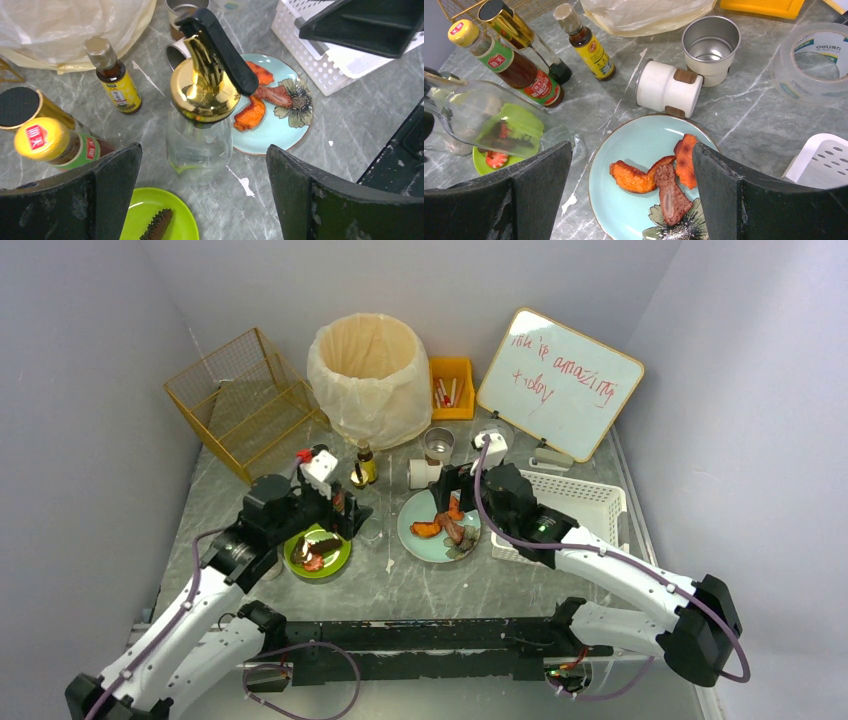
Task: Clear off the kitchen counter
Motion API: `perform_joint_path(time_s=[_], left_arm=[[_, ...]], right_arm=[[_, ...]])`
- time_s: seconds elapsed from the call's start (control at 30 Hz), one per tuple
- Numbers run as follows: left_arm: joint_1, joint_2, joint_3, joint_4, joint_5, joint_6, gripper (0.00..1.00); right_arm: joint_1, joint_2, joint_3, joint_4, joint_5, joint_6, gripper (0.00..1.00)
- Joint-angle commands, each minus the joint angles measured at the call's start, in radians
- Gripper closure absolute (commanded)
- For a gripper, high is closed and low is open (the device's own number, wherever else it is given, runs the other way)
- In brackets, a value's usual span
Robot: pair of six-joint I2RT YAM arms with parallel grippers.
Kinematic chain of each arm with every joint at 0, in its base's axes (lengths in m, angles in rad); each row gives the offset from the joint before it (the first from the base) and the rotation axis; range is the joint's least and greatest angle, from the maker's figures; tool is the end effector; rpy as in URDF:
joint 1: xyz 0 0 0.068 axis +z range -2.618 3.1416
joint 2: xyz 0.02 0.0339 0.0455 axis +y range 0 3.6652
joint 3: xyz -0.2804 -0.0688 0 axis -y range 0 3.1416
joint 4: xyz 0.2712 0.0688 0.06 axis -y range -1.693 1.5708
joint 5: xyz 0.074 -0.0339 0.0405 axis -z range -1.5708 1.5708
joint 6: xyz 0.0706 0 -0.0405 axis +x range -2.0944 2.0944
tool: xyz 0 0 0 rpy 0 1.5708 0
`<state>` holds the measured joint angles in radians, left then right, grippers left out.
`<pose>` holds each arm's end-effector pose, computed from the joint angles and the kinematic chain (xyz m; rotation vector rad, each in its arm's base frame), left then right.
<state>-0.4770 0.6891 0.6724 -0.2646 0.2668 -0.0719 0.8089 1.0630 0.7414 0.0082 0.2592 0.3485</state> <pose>0.1800 -0.1140 0.3078 0.5638 1.8028 -0.6258 0.2169 0.2011 0.2859 -0.2585 1.8931 0.5489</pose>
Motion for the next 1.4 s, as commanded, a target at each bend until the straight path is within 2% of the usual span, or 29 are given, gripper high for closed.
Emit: perform_joint_path(time_s=[0.0,0.3,0.43,0.87,1.13,1.27,1.37], left_arm=[[-0.063,0.063,0.013,0.08,-0.145,0.052,0.0],[-0.09,0.13,-0.045,0.193,-0.186,-0.02,0.0],[-0.109,0.169,-0.053,0.227,-0.191,-0.022,0.11],[-0.14,0.234,-0.063,0.257,-0.257,-0.065,0.18],[-0.14,0.26,-0.044,0.257,-0.246,-0.064,0.4],[-0.14,0.265,-0.023,0.252,-0.209,-0.057,0.58],[-0.14,0.264,0.01,0.229,-0.203,-0.054,0.76]], right_arm=[[-0.009,-0.007,-0.004,0.054,-0.015,0.012,0.07],[-0.021,-0.009,-0.016,0.062,-0.025,-0.004,0.07],[-0.035,-0.004,-0.014,0.065,-0.031,-0.017,0.07],[-0.058,-0.007,-0.026,0.086,-0.057,-0.025,0.06],[-0.066,-0.008,-0.033,0.094,-0.06,-0.029,0.06],[-0.07,-0.013,-0.033,0.093,-0.063,-0.029,0.06],[-0.071,-0.024,-0.031,0.084,-0.056,-0.03,0.06]])
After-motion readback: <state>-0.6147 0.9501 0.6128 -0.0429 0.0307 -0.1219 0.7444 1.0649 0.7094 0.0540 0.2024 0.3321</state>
